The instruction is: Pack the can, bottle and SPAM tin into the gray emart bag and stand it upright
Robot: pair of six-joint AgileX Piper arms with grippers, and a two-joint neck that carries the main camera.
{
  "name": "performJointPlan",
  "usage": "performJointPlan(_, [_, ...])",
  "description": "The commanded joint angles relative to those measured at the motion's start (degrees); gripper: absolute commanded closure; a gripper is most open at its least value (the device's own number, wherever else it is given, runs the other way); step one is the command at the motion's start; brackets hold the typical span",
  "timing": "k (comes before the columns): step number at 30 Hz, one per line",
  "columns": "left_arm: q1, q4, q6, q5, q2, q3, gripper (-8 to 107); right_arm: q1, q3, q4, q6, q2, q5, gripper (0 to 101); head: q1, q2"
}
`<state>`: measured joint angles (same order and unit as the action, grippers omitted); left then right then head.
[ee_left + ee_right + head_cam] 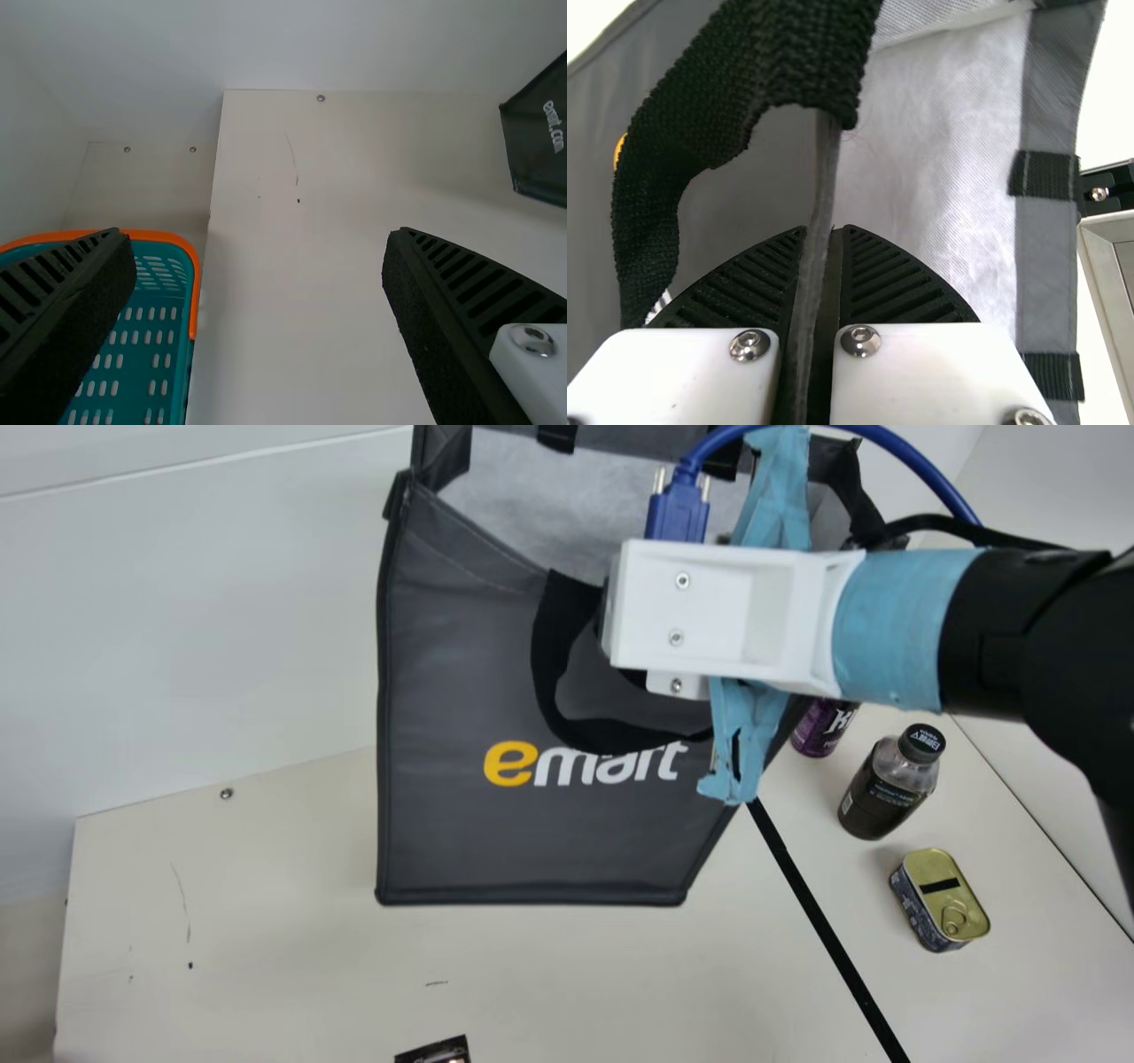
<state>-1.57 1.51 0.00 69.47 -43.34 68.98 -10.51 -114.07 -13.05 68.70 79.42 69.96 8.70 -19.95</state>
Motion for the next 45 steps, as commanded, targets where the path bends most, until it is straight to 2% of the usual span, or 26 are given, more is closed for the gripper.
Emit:
performJointPlan(1, [0.0,0.0,0.0,0.0,0.0,0.0,9,-0.6,1.2,0.4,-0.3,-1.0,-0.1,101,1.3,0.0])
performJointPlan(24, [0.0,0.0,0.0,0.0,0.0,0.0,9,-9.2,14.7,5.9,-7.2,-10.1,-0.1,101,1.3,0.0])
performJointPlan(45, [0.0,0.0,0.0,0.0,0.0,0.0,9,-17.4,24.7,9.9,-17.0,-15.8,-0.1,101,1.3,0.0])
